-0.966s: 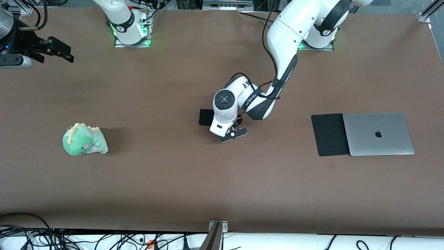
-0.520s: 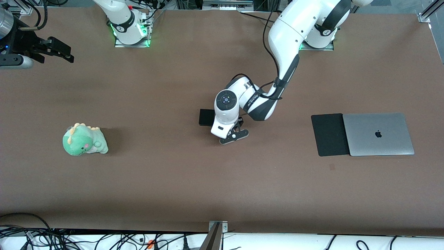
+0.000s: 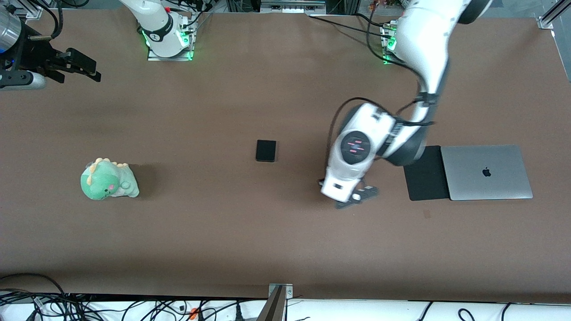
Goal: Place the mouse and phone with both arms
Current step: 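Lift the mouse and carry it to the black mousepad, then lower the mouse onto the mousepad while the right gripper reaches the phone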
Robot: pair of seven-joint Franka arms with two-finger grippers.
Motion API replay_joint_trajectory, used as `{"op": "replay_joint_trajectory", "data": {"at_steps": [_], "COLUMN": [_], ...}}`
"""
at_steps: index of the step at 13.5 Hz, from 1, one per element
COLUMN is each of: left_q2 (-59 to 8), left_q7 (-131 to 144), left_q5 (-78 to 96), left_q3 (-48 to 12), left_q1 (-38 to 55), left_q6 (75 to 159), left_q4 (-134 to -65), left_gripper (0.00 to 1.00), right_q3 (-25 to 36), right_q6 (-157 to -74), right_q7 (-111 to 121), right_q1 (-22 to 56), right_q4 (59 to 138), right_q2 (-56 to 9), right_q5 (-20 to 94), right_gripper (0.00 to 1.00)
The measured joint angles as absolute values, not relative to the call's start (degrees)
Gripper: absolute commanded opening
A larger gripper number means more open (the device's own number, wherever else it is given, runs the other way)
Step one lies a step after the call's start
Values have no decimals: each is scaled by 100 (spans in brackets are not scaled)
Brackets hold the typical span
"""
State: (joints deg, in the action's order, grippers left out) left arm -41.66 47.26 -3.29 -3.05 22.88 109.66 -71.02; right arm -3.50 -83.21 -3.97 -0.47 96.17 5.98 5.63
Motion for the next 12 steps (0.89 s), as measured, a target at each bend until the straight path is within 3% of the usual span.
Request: {"op": "replay_joint_trajectory", "data": {"at_steps": [6, 12], "left_q2": [-3157, -2721], "left_q7": [2499, 1031], "left_q5": [-329, -331], "left_q3": [-340, -344], "left_q1": [964, 176], "left_q6": [10995, 12482], "left_q4": [-8370, -10108], "left_gripper": [56, 58], "right_q3": [-379, -397], "right_q6": [-9014, -10397], "right_q7": [-1312, -2732], "right_q1": [717, 1669], "right_q4": [9717, 9844], "right_q2": [220, -822], "right_q5": [642, 649], "right_gripper": [100, 100]}}
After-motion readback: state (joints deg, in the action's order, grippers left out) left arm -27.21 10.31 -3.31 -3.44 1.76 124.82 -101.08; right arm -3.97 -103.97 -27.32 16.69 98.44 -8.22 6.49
